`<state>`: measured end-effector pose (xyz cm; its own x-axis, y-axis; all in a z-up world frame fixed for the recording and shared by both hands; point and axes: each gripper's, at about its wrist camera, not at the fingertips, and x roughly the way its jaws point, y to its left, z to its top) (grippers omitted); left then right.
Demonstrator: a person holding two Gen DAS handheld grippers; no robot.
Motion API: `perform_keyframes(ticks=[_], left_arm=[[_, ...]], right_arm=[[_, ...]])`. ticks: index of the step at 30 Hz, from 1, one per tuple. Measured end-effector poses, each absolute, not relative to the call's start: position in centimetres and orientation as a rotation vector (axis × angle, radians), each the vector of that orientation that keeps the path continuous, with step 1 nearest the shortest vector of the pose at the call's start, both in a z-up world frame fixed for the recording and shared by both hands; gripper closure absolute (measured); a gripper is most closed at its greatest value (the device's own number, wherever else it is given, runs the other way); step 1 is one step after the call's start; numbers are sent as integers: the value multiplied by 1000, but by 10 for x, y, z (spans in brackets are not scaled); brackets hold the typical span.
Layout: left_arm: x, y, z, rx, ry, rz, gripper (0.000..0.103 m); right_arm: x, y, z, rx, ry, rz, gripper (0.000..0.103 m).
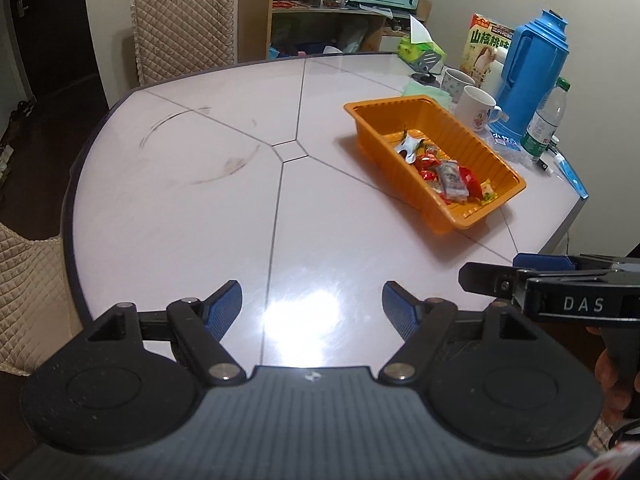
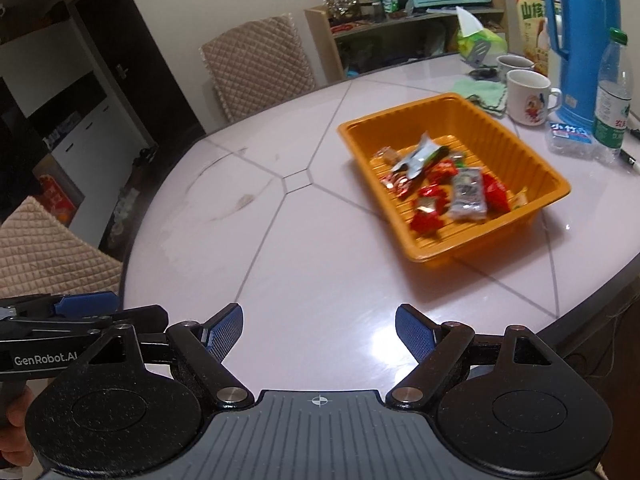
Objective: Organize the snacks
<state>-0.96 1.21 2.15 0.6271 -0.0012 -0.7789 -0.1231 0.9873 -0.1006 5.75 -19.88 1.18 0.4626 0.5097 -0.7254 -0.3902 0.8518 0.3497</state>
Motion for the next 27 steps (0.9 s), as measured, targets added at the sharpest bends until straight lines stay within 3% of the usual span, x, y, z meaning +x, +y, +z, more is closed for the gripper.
perform_keyframes(ticks=[27], left_arm=[[-39,52,15,-175,907,67,28]], right_arm=[[29,-154,3,102,969,548,20]])
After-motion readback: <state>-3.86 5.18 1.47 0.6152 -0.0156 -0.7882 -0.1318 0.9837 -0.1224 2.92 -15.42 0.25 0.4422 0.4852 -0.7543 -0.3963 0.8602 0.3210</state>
